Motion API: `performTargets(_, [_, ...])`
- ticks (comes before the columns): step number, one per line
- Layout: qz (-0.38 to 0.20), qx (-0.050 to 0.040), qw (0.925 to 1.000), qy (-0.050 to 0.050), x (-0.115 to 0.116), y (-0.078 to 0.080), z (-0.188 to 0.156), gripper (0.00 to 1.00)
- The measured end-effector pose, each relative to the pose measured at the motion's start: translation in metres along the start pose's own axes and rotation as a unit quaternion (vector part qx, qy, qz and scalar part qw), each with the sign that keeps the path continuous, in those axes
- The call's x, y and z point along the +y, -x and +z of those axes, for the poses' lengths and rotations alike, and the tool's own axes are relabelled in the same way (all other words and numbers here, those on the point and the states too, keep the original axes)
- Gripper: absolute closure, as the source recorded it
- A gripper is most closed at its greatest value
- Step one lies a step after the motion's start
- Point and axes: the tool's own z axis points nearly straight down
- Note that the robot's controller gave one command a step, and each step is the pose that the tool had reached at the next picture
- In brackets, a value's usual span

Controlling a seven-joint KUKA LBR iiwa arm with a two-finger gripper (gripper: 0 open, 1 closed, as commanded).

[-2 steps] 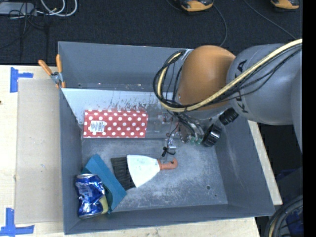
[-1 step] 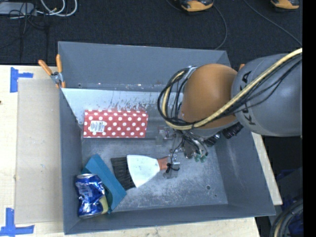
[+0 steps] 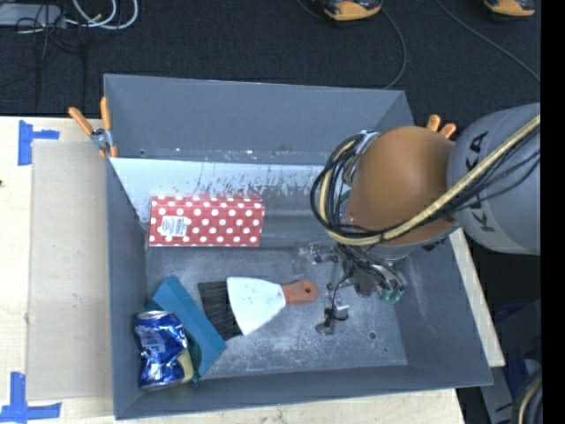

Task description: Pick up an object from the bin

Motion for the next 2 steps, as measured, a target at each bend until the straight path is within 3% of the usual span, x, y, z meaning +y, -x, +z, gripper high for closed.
performTargets(1, [-0.013, -0.0082, 0.9999, -0.002, -0.004, 0.008, 0.022, 0.0])
performTargets(2, [0.03, -0.0007, 0.9996, 0.0, -0.01, 0.021, 0.079, 0.0])
